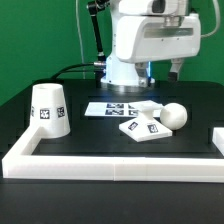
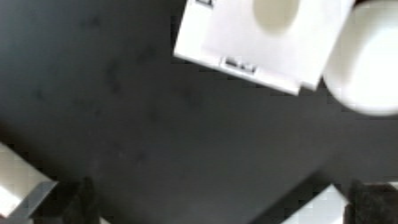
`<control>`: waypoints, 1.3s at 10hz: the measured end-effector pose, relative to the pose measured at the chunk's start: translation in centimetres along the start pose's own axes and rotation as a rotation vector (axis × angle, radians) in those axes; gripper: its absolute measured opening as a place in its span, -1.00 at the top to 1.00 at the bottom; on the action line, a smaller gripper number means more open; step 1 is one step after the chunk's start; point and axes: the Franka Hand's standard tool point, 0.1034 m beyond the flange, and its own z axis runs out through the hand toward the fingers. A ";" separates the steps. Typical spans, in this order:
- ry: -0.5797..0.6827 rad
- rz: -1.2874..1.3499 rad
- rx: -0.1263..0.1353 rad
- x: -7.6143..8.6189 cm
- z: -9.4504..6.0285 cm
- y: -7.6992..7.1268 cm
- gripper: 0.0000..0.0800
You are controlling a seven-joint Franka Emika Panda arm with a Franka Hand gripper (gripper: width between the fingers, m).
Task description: Assemble lamp
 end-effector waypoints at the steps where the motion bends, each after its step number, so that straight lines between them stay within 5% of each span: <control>1: -0.012 -0.047 0.009 -2.0 0.6 0.6 -0.75; 5: -0.011 0.046 0.003 -1.6 0.4 0.7 -0.75; 13: -0.041 0.258 0.045 -3.3 2.4 -0.8 -0.75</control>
Offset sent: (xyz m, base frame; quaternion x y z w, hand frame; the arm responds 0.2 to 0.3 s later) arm 0.0000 0.0000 0.0000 0.0000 0.0000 0.0000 1.0000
